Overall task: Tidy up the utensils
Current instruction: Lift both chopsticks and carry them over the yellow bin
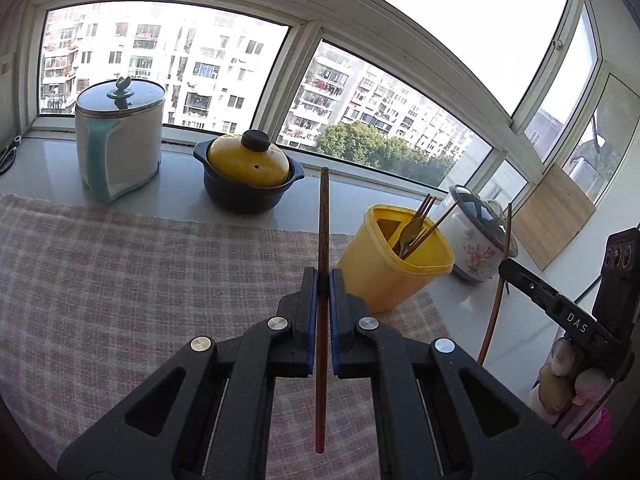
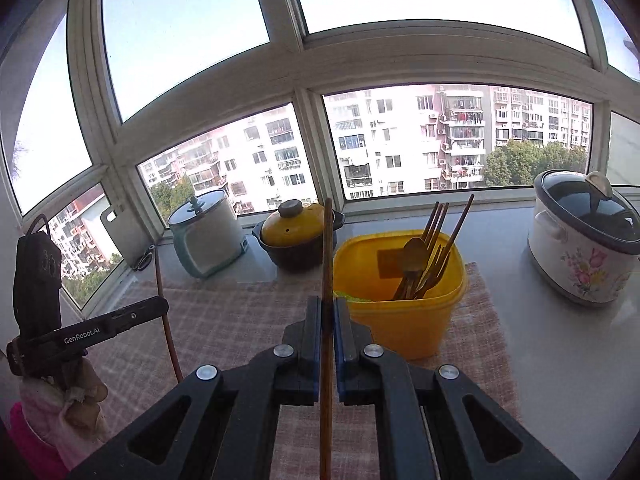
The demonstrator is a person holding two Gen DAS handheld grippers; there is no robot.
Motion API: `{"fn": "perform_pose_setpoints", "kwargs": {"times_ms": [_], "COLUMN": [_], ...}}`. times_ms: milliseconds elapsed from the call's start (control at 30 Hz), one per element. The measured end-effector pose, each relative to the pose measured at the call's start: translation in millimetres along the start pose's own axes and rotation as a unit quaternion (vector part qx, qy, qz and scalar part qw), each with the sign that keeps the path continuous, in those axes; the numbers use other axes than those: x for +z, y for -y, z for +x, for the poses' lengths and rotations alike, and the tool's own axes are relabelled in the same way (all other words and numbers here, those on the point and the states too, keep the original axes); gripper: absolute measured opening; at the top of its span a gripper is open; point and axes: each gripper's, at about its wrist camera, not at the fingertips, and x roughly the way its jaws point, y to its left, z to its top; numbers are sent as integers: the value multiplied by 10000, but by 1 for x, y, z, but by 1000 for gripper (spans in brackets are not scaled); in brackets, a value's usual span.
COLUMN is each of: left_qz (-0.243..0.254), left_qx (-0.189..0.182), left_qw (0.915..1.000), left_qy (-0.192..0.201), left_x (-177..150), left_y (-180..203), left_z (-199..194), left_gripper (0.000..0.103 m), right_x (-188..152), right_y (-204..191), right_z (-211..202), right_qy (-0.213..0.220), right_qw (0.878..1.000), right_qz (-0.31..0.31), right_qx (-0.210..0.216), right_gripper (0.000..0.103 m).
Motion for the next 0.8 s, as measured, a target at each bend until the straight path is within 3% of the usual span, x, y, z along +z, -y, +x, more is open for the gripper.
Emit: {"fn": "perform_pose_setpoints", "kwargs": {"times_ms": [400, 800], "left_qz": [410, 509], "left_qx": [-250, -346], "left_qw": [9983, 9967], "left_qy": [345, 536], "left_x": [54, 98], "left_y": [54, 82], "left_z": [29, 64], "left_gripper": [3, 3], "right_x": [50, 81], "right_y": [33, 48], "right_z": [-12, 4], "right_qy": [552, 777], "right_qw": [9983, 9966], "right_qz": [22, 38], "right_qx": [-197, -262], "right_gripper": [3, 3]}}
